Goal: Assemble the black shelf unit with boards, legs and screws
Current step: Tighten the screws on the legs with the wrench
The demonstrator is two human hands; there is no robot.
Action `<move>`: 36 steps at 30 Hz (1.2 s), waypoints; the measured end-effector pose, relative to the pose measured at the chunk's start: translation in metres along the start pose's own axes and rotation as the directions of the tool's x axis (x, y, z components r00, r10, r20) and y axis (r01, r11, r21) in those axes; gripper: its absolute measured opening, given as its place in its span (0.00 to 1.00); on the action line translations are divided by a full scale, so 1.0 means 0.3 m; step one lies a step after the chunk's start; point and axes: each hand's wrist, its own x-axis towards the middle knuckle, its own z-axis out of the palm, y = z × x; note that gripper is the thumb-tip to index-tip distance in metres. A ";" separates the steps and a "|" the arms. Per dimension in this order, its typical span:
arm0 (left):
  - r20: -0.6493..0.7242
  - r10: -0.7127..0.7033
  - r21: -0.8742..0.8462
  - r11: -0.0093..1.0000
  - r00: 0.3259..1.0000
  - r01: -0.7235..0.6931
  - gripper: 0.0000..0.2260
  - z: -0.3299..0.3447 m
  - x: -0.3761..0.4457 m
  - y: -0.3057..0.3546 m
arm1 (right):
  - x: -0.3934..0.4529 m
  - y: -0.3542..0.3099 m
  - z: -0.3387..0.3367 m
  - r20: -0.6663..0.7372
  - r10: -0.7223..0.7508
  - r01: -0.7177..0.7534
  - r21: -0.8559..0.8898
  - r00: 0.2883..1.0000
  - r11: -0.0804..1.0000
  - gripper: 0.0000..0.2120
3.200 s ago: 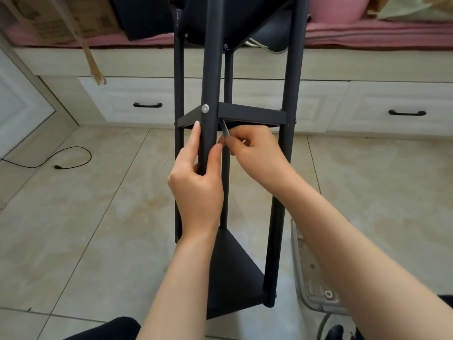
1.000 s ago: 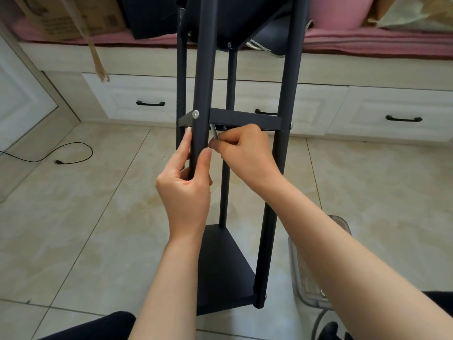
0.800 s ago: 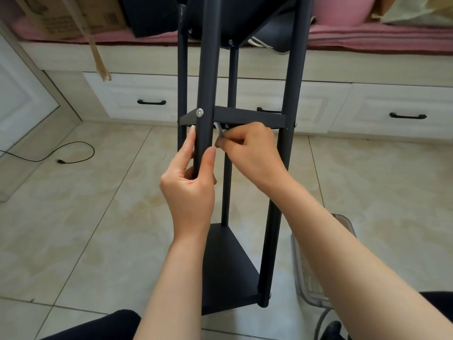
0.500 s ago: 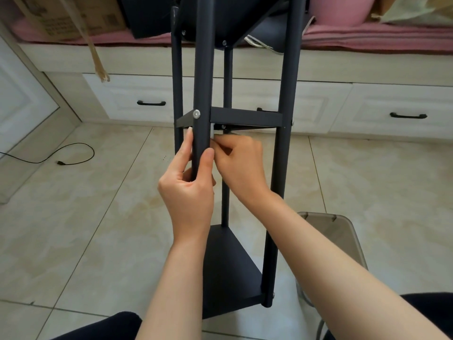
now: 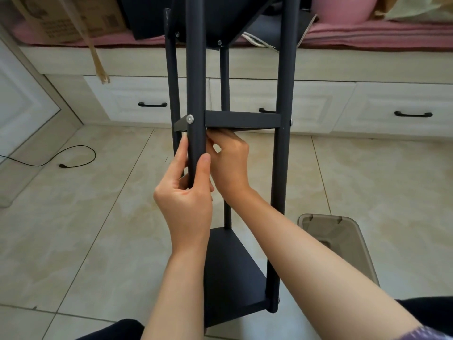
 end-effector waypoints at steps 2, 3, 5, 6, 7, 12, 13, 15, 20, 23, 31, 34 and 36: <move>-0.009 -0.006 0.003 1.000 1.000 0.006 0.19 0.000 0.004 -0.002 | -0.012 -0.003 -0.015 0.065 0.038 -0.039 0.018 0.997 0.999 0.05; -0.009 -0.008 0.004 1.000 1.000 0.008 0.19 -0.001 0.005 -0.002 | -0.020 -0.004 -0.028 0.109 0.063 -0.065 0.022 0.992 0.998 0.05; -0.006 -0.005 0.010 1.000 1.000 0.006 0.19 -0.004 0.002 0.001 | -0.036 -0.010 -0.065 0.211 0.130 -0.137 0.020 0.969 0.990 0.07; -0.002 -0.001 0.015 1.000 1.000 0.001 0.19 -0.004 0.000 0.004 | -0.041 -0.015 -0.089 0.258 0.178 -0.189 0.019 0.950 0.982 0.08; 0.003 0.004 0.022 1.000 1.000 -0.004 0.19 -0.005 -0.004 0.007 | -0.044 -0.022 -0.114 0.298 0.228 -0.243 0.015 0.927 0.970 0.09; 0.011 0.015 0.029 0.999 1.000 -0.015 0.19 -0.007 -0.018 0.017 | -0.006 -0.064 -0.202 0.437 0.326 -0.349 -0.027 0.838 0.937 0.12; 0.011 0.015 0.032 0.999 1.000 -0.015 0.19 -0.007 -0.019 0.018 | 0.005 -0.074 -0.211 0.445 0.321 -0.342 -0.035 0.836 0.939 0.11; 0.012 0.016 0.035 0.999 1.000 -0.017 0.19 -0.005 -0.021 0.017 | 0.022 -0.088 -0.219 0.445 0.308 -0.317 -0.057 0.841 0.947 0.11; 0.024 0.029 0.046 0.998 0.999 -0.030 0.19 -0.010 -0.021 0.017 | 0.042 -0.099 -0.216 0.449 0.278 -0.266 -0.091 0.849 0.960 0.10; 0.025 0.030 0.045 0.998 0.999 -0.031 0.19 -0.009 -0.022 0.017 | 0.041 -0.093 -0.208 0.446 0.286 -0.273 -0.096 0.848 0.957 0.09; 0.011 0.057 0.074 0.996 0.998 -0.058 0.19 -0.005 -0.023 0.014 | 0.018 -0.050 -0.165 0.317 0.213 -0.213 -0.034 0.924 0.976 0.08; 0.021 0.068 0.082 0.994 0.997 -0.070 0.18 -0.004 -0.022 0.015 | 0.001 -0.028 -0.140 0.245 0.107 -0.092 -0.074 0.964 0.993 0.07; 0.019 0.068 0.084 0.994 0.998 -0.069 0.18 -0.002 -0.023 0.013 | -0.010 -0.015 -0.120 0.193 0.059 -0.045 -0.075 0.980 0.996 0.07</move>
